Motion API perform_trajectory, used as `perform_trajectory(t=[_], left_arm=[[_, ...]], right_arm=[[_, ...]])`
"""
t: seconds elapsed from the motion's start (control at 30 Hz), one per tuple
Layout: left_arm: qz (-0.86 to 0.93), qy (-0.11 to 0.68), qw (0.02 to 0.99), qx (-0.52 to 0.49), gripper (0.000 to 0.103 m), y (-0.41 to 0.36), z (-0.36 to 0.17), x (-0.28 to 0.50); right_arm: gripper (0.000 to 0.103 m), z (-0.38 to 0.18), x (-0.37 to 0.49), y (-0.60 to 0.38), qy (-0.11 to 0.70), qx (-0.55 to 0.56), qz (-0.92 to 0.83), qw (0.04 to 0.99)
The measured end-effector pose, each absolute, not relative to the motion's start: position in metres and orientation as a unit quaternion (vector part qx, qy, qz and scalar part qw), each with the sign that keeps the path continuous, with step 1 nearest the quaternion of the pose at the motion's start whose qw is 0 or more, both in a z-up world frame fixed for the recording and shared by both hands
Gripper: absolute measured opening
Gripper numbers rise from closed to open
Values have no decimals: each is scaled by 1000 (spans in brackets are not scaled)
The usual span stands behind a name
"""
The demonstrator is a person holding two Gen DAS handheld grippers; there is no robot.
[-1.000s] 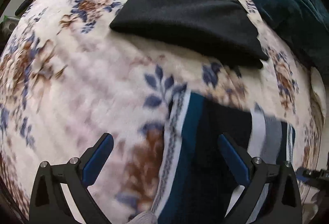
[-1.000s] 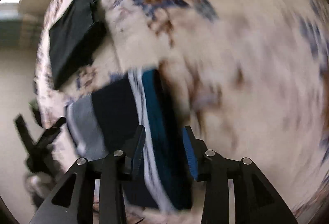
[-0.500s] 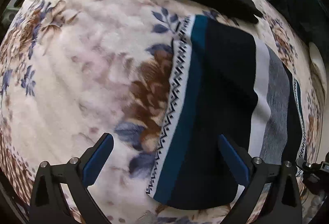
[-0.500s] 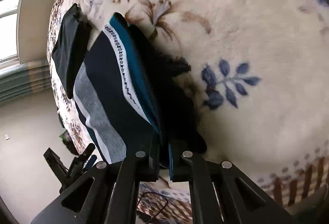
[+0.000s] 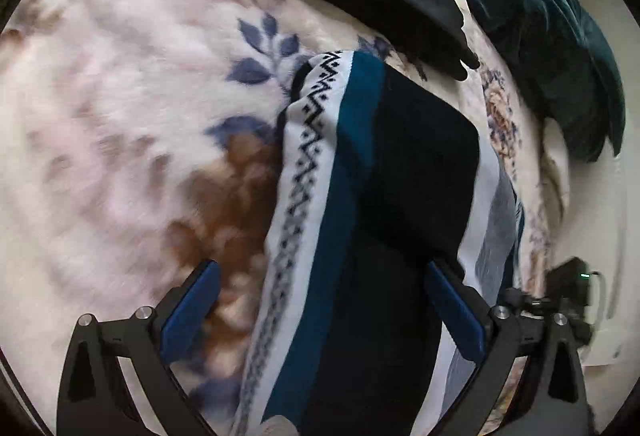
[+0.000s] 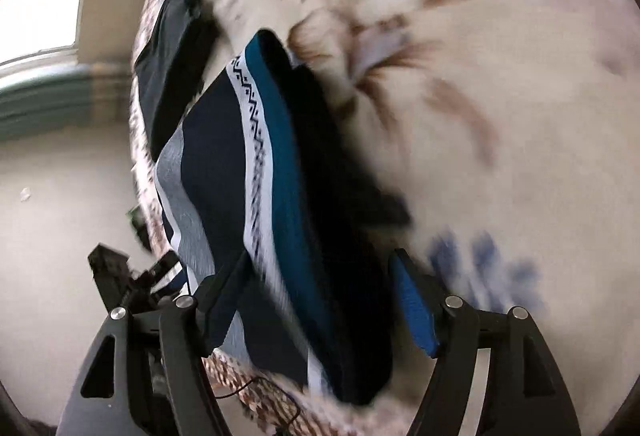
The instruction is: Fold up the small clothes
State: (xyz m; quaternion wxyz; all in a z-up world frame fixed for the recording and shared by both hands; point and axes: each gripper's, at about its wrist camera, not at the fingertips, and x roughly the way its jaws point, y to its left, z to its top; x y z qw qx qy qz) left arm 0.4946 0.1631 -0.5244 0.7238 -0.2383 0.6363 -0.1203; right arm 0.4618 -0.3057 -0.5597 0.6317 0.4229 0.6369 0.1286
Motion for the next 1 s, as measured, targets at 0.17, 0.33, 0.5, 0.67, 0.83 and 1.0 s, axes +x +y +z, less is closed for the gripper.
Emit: perform_trajectory(t=[0.17, 0.33, 0.5, 0.67, 0.83, 1.0], left_arm=[[-143, 627, 721, -258, 103, 163, -534, 509], [-167, 600, 721, -304, 75, 173, -532, 509], [-182, 580, 727, -319, 22, 173, -521, 503], [-180, 570, 735, -320, 19, 181, -503, 493], [-187, 556, 742, -324, 17, 183, -479, 498], [-196, 535, 756, -322, 17, 195, -441, 514]], right_arm=[[78, -594, 501, -277, 645, 424, 196, 605], [78, -591, 514, -257, 627, 437, 247, 595], [37, -590, 518, -233, 628, 427, 260, 596], [28, -576, 515, -231, 618, 432, 231, 615], [26, -549, 516, -226, 613, 427, 221, 627], [26, -518, 529, -213, 603, 421, 229, 638]])
